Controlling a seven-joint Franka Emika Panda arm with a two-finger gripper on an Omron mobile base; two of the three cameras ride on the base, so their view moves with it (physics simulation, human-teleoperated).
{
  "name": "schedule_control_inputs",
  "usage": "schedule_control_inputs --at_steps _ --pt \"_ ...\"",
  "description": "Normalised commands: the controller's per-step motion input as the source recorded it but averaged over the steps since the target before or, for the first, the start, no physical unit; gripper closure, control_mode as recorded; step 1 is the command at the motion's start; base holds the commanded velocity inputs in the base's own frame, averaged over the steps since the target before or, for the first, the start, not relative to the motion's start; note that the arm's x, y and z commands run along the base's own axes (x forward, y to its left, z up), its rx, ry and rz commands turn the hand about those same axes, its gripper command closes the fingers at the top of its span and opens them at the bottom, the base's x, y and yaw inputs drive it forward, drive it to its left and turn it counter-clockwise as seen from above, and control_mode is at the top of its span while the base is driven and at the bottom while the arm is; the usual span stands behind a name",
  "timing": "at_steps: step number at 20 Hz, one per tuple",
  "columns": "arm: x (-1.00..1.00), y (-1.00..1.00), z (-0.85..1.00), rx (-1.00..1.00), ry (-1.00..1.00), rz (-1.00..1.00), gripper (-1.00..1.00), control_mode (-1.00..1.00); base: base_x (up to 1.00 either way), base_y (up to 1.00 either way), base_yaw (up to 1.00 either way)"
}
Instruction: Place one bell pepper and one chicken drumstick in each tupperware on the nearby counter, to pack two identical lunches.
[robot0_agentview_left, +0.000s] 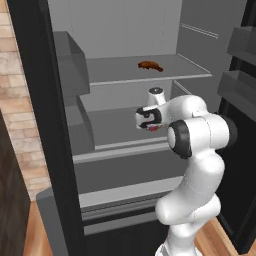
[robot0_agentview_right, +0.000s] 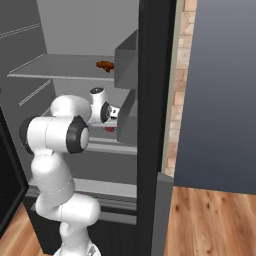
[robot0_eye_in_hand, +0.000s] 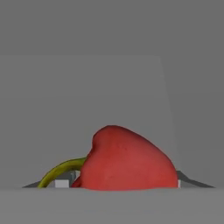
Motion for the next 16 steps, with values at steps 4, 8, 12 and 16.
schedule_control_inputs --at_steps 4,8,12,16 --pt "-1.0 0.28 0.07 0.0 -0.28 0.01 1.0 -1.0 0.0 0.0 0.0" --pt "-1.0 0.04 0.6 0.0 -0.27 0.02 1.0 -1.0 0.0 0.0 0.0" --pt "-1.0 0.0 0.84 0.0 -0.04 0.04 1.0 -1.0 0.0 0.0 0.0" --pt "-1.0 0.03 0.84 0.0 0.03 0.07 1.0 -1.0 0.0 0.0 0.0"
